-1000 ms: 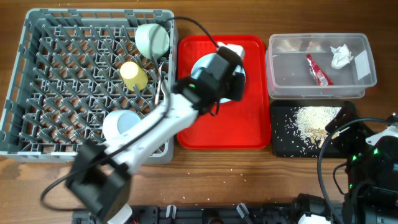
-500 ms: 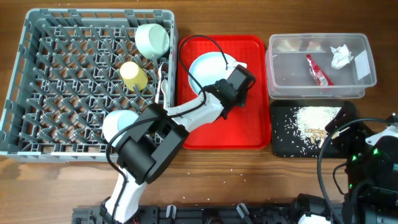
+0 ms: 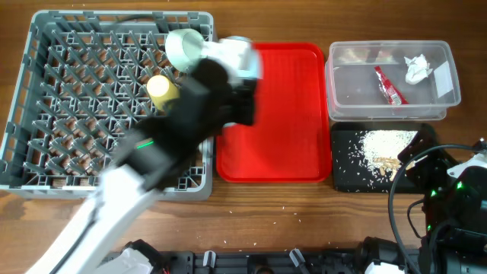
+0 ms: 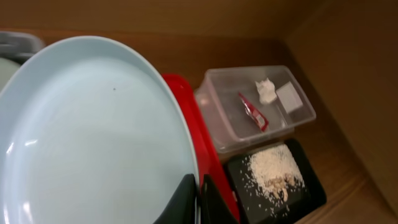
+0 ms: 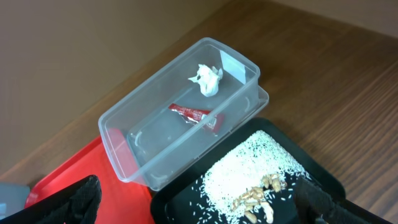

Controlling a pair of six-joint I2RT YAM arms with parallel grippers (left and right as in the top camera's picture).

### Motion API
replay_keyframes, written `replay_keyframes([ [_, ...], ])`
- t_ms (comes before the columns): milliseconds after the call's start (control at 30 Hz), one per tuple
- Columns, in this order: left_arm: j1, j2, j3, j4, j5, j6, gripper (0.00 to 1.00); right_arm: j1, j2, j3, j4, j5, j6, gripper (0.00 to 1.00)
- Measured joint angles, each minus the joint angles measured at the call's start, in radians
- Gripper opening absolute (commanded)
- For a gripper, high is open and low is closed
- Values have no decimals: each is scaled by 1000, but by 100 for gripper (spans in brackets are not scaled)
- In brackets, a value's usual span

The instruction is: Sort waste into correct bins and load items into the dishwasher rack

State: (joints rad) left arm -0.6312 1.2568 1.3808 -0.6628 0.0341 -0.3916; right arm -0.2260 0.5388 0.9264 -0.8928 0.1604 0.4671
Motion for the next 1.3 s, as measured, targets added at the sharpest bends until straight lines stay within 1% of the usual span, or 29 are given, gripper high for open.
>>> replay_keyframes([
  [33,119,-88,3,-117,87,0,4,0,0,0,2,0,0,100],
  [67,209,-121,2,-171,153,0,4,0,0,0,3,0,0,100],
  [100,340,-138,2,-229,264,13,4,0,0,0,1,0,0,100],
  [133,425,-132,1,-252,351,34,4,0,0,0,2,0,0,100],
  [167,553,-96,0,-328,544,103,4,0,0,0,2,0,0,100],
  [200,621,-64,-2,-357,629,142,4,0,0,0,2,-1,0,100],
  [233,698,2,-3,-406,770,217,4,0,0,0,2,-3,0,100],
  [300,770,114,-3,-438,927,296,4,0,0,0,2,-3,0,100],
  [367,807,232,-4,-445,1029,352,4,0,0,0,2,-3,0,100],
  [433,814,305,-4,-441,1074,394,4,0,0,0,2,-3,0,100],
  [500,814,340,-4,-429,1090,417,4,0,0,0,2,-3,0,100],
  [533,814,343,-5,-396,1080,423,4,0,0,0,2,-3,0,100],
  [600,815,343,-5,-383,1046,431,4,0,0,0,2,-3,0,100],
  [667,820,343,-5,-348,995,397,4,0,0,0,2,-3,0,100],
  [700,829,343,-5,-323,981,368,8,0,0,0,1,-3,0,100],
  [767,855,343,-5,-278,961,297,28,0,0,0,2,-3,0,100],
  [900,861,343,-6,-252,892,230,47,0,0,0,0,-3,0,100],
  [967,861,343,-7,-192,834,196,54,0,0,0,1,-3,0,100],
  [1000,861,343,-8,-152,807,173,60,0,0,0,2,-3,0,100],
  [1033,861,343,-8,-121,788,151,72,0,0,0,1,-3,0,100],
  [1067,861,343,-8,-83,762,127,100,0,0,0,2,-3,0,100],
  [1133,861,342,-8,-2,704,70,100,0,0,0,1,-3,0,100],
  [1167,861,341,-8,6,677,43,100,0,0,0,2,-3,0,100],
  [1233,861,309,-8,-10,605,14,100,0,0,0,2,-3,0,100],
  [1300,861,201,-8,-40,524,2,100,0,0,0,2,-3,0,100],
])
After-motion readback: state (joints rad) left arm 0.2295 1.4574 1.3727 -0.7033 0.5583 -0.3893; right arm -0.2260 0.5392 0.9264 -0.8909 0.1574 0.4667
